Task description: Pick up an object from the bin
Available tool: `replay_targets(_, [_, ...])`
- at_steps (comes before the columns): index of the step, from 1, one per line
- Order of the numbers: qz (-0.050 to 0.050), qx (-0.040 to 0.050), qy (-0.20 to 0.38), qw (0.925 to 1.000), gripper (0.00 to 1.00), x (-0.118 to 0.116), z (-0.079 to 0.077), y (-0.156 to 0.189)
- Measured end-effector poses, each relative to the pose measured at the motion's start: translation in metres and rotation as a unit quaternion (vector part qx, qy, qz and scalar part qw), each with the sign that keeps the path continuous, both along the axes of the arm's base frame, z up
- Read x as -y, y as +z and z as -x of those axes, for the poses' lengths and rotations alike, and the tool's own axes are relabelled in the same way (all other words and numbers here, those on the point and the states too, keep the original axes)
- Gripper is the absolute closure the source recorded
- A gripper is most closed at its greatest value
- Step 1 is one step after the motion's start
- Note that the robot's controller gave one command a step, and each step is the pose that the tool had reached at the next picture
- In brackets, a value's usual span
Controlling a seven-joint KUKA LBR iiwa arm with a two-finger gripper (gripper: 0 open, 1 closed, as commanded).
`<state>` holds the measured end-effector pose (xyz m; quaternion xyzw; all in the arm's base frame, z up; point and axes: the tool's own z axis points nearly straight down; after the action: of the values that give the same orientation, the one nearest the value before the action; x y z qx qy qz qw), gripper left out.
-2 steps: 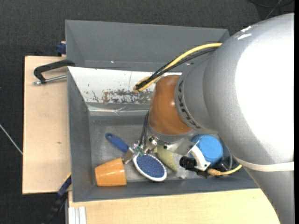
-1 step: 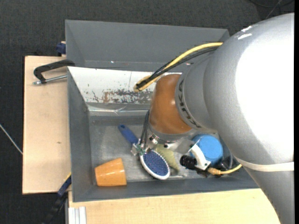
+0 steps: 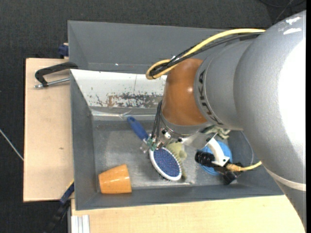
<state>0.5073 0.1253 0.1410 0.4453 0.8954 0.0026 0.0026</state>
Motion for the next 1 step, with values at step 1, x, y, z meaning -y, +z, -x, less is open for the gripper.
replay_targets(1, [0.000, -0.0002, 0.001, 1.0000, 1.00, -0.0009, -0.0016, 0.0490])
